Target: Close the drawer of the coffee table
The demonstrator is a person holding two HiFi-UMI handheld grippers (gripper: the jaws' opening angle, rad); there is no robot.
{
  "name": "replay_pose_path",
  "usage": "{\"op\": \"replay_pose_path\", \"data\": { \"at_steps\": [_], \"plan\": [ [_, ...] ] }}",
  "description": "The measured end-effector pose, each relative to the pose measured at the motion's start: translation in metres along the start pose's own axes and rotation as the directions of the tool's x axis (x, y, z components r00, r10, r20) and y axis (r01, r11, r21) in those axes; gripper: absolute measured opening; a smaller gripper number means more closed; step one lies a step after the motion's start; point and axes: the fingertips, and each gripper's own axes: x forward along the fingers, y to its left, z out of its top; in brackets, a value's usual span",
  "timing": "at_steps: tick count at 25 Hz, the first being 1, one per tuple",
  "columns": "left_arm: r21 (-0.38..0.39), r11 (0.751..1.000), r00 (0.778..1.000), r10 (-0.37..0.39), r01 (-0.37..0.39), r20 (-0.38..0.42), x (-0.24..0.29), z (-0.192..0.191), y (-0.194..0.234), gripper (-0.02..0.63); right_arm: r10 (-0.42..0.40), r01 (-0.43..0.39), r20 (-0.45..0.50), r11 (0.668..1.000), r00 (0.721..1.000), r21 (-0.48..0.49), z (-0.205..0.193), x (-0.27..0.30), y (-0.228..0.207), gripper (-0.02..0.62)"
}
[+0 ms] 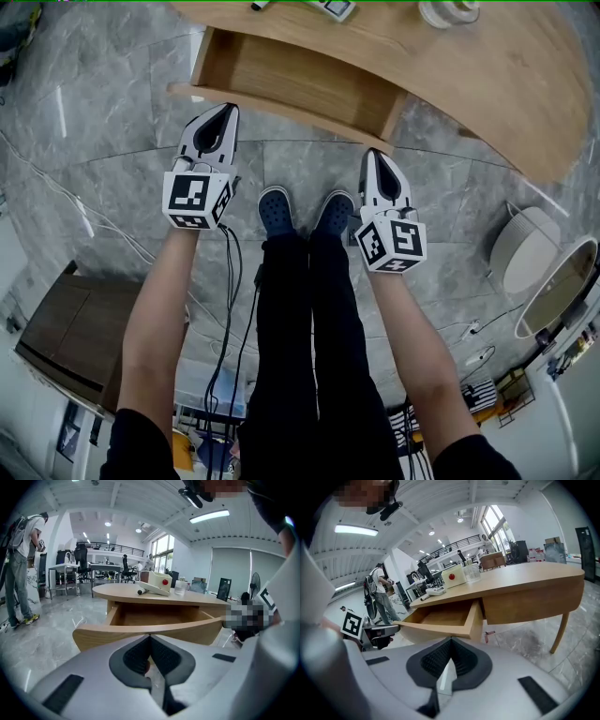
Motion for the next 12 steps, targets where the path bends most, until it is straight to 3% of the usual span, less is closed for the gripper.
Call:
{"op": "replay_pose_path", "data": {
  "at_steps": [12],
  "plan": [
    [0.007, 1.0, 1.0, -0.012, 0.012, -0.016, 0.01, 0.008, 0.004, 0.025, -0.017, 0.017, -0.005, 1.0, 1.0, 0.012, 0.006, 0.012, 0.0, 0.026]
  ]
}}
